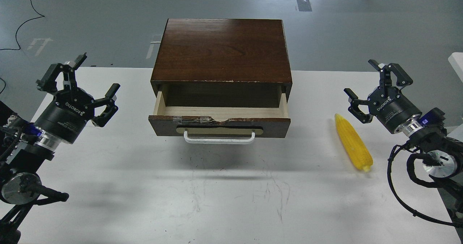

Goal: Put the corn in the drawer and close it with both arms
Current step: 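Move the right gripper toward the yellow corn cob on the table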

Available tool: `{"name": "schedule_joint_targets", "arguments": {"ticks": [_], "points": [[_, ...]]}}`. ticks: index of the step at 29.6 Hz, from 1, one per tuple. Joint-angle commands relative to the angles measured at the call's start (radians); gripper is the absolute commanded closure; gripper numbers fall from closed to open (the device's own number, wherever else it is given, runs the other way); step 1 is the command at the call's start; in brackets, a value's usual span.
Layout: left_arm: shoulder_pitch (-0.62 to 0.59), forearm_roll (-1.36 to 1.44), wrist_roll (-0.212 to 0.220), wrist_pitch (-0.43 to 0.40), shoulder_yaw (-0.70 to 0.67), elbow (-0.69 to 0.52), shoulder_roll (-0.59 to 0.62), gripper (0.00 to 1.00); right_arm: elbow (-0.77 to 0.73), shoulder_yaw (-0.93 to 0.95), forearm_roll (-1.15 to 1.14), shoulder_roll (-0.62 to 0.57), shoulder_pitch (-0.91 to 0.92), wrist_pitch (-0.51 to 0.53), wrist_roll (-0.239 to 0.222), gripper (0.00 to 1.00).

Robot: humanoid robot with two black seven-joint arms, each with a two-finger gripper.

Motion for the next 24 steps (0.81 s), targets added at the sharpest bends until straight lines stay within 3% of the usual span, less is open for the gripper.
{"name": "schedule_joint_targets", "arguments": {"ticks": [1, 12, 18, 24], "points": [[0.002, 0.000, 0.001, -0.003, 0.000, 0.000, -0.010, 0.00, 0.000, 0.001, 0.000, 0.001, 0.000, 0.000, 0.000, 0.00], [-0.001, -0.002, 0.002, -0.007, -0.001, 0.000, -0.013, 0.00, 0.008, 0.004, -0.003, -0.016, 0.005, 0.000, 0.000, 0.00], [-0.022, -0.002, 0.001, -0.021, -0.003, 0.000, 0.004, 0.00, 0.020, -0.002, -0.031, -0.107, 0.032, 0.000, 0.000, 0.00], [-0.045, -0.002, -0.001, -0.021, -0.001, -0.003, 0.009, 0.00, 0.029, -0.010, -0.401, -0.239, 0.083, 0.000, 0.000, 0.00]]}}
